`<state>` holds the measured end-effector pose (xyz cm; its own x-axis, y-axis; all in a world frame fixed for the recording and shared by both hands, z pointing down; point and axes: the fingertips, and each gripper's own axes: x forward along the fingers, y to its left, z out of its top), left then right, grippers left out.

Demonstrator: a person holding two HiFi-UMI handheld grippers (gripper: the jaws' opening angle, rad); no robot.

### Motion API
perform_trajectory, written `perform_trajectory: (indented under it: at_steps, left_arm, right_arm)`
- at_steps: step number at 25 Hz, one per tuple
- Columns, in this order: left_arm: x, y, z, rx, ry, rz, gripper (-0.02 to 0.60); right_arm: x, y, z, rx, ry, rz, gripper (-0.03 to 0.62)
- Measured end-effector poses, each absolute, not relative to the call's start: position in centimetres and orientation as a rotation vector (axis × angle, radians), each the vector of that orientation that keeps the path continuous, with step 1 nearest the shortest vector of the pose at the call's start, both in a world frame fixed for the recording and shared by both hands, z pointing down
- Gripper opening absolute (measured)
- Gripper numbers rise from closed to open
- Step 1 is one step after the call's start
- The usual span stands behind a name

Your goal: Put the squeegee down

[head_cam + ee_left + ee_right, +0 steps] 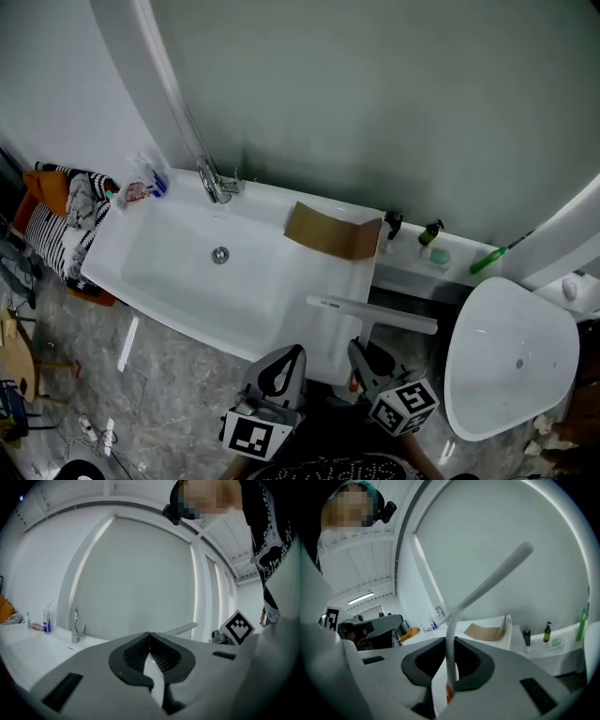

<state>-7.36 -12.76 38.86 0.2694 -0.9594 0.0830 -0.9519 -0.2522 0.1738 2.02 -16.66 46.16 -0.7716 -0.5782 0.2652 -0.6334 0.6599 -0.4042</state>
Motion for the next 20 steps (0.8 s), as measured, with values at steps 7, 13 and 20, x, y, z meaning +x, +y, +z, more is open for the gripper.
perform_trajectory:
  at_steps: [7,13,20]
  left_arm:
    - [-8.2,-15.1,40.4,2.314,-1.780,0.020,0.006]
    - [-9.0,-16.2,40.1,2.351,-1.747,0.031,0.006]
    - [-11.0,-18.0,39.4,2.432,-1.652,0.039,0.006]
  right_arm:
    - [1.4,-19.1,47.1,0.993,-2.738,0.779,0.061]
    - [0.1,-20.1,47.1,1.012,-2.727,0.794,0.061]
    - [-1.9,-21.4,46.4,1.128,-2.701,0.828,0.061]
